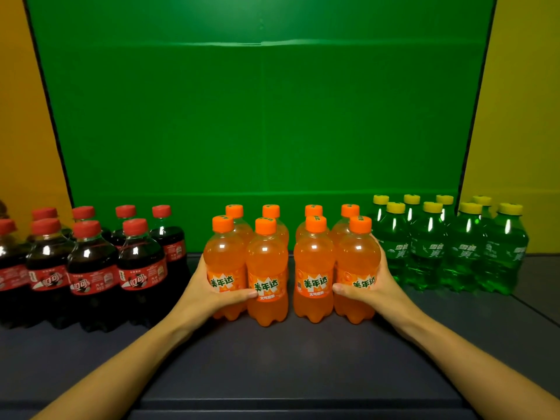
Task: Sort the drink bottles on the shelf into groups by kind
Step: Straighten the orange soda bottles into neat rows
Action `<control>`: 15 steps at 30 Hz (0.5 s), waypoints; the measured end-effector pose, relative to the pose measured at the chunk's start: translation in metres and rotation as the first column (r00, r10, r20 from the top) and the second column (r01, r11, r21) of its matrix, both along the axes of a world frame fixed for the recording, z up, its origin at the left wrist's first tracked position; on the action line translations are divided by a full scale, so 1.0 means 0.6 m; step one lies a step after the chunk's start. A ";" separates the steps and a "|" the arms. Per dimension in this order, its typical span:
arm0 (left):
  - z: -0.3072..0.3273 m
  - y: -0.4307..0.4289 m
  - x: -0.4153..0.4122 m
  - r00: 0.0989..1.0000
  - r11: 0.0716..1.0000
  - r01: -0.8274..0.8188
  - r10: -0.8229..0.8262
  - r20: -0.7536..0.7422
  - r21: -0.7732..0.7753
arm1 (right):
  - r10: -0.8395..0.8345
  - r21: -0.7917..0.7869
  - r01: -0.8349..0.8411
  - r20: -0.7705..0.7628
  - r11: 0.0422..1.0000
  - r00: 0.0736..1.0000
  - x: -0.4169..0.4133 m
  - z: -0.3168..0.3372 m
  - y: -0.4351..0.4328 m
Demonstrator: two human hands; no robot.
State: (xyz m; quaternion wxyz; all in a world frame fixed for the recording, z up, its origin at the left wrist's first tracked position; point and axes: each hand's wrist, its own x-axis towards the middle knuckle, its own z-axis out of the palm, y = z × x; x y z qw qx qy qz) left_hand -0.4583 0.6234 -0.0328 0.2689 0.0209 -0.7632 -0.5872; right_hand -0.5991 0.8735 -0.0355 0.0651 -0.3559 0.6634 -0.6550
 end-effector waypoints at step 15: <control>-0.006 0.006 -0.002 1.000 1.000 -0.008 0.009 -0.020 0.023 | -0.049 -0.011 0.049 -0.020 0.999 0.999 0.003 -0.001 -0.010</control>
